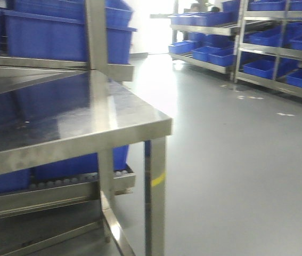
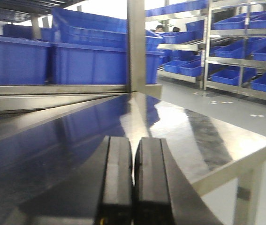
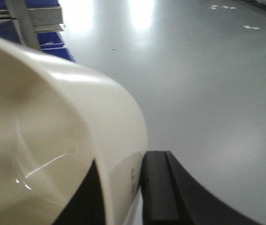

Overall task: Move white bin to right shelf second layer
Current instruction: 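Turn the base away from the table, holding the bin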

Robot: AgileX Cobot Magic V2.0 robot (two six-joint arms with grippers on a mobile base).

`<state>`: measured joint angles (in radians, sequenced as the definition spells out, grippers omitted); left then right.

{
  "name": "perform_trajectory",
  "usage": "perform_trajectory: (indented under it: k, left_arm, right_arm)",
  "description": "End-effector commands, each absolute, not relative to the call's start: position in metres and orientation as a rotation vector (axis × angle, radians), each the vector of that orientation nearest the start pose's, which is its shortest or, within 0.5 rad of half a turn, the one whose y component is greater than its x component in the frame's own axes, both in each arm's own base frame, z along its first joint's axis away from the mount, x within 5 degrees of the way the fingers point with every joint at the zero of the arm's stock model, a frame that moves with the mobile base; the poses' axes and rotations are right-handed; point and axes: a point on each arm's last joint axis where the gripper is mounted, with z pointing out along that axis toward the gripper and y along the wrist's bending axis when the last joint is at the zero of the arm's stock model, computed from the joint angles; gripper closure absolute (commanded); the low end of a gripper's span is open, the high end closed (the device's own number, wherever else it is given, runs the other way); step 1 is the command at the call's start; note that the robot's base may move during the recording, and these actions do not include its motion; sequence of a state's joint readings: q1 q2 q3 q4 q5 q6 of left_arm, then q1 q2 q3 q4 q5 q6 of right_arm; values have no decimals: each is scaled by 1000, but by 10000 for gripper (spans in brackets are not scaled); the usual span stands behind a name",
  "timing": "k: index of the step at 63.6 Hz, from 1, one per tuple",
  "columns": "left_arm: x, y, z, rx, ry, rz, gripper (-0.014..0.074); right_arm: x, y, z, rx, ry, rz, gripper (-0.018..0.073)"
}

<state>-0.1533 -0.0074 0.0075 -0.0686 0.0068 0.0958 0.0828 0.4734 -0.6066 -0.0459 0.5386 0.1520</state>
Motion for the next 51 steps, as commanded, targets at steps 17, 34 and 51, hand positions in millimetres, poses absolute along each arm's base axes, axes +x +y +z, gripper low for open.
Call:
perform_trajectory:
  k: [17,34,51]
  left_arm:
    - [55,-8,208,117,1420,-112,512]
    - [55,-8,208,117,1420,-112,512]
    - [55,-8,208,117,1420,-112,512]
  right_arm:
    - [94,5,353,37,1754,112,503]
    - [94,5,353,37,1754,112,503]
    - [94,5,353,37,1754,112,503]
